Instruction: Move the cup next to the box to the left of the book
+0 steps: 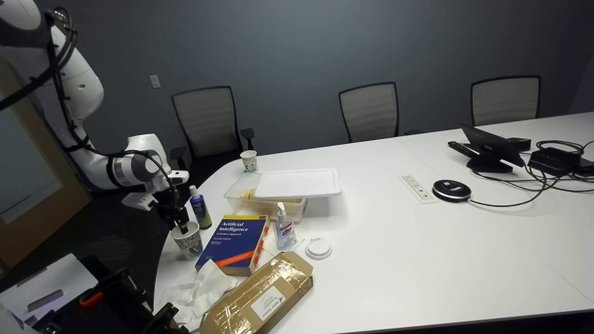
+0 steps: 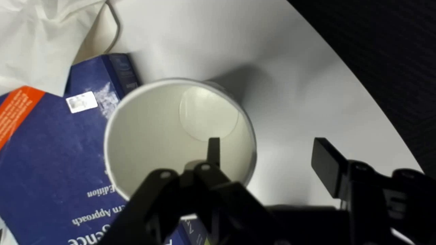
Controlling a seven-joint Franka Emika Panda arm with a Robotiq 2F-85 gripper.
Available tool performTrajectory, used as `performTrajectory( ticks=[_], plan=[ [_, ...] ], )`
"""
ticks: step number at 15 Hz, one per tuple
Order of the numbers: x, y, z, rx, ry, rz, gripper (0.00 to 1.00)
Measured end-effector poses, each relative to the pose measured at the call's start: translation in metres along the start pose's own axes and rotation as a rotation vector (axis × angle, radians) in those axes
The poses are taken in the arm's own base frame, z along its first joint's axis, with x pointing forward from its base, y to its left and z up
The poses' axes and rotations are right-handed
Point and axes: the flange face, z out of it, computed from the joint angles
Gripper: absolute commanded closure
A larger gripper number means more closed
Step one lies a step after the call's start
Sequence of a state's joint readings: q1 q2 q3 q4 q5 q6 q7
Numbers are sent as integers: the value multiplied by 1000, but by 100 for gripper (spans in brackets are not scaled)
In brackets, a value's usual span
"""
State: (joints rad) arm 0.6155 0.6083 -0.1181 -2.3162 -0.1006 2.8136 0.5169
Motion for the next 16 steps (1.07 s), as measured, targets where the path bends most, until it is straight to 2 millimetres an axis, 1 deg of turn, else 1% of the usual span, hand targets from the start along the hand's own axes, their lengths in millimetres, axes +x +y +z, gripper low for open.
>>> performTrajectory(
  ticks=[2,4,6,8,10,12,14,16],
  plan=[
    [-1,-5,-11,-26,14,13,0],
    [-3,-6,-29,-61,26,37,0],
    [-6,-5,-54,-88,39,65,0],
    [-8,4,-81,-95,37,93,0],
    [-7,23,-108,-82,24,131,0],
    [-3,49,-130,-50,19,171,0],
    [1,77,-146,-6,24,207,0],
    [4,102,-157,35,24,237,0]
  ],
)
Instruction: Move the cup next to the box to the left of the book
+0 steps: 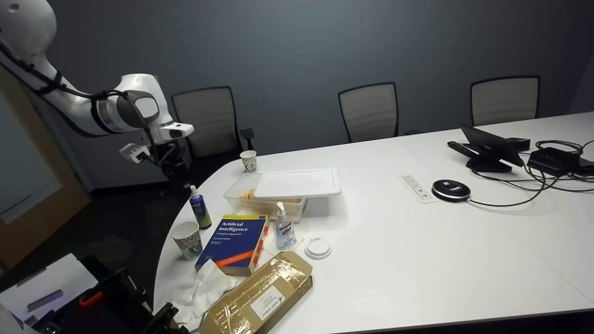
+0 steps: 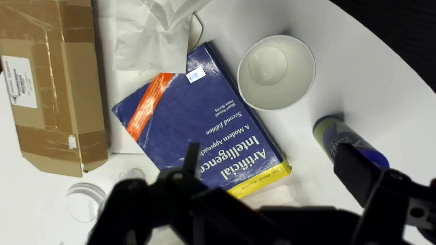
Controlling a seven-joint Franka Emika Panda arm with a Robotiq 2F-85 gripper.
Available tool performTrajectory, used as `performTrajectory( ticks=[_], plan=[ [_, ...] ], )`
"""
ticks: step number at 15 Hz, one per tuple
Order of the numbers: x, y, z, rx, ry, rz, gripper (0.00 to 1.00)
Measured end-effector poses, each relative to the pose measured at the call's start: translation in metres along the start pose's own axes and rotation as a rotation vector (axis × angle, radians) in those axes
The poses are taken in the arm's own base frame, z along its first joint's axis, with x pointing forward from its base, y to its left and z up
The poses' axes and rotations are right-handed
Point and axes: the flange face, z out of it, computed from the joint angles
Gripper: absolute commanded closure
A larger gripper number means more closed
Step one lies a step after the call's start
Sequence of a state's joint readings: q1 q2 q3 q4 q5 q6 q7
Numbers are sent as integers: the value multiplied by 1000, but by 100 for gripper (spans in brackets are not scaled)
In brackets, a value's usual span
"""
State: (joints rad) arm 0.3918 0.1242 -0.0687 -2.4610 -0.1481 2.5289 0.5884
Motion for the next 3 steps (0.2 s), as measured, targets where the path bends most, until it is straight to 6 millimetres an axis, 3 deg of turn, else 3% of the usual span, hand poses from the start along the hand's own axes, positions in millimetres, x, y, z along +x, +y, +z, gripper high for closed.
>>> performTrajectory(
  ticks=[3],
  plan=[
    [10,24,-8,47,-10,30,0]
  ],
)
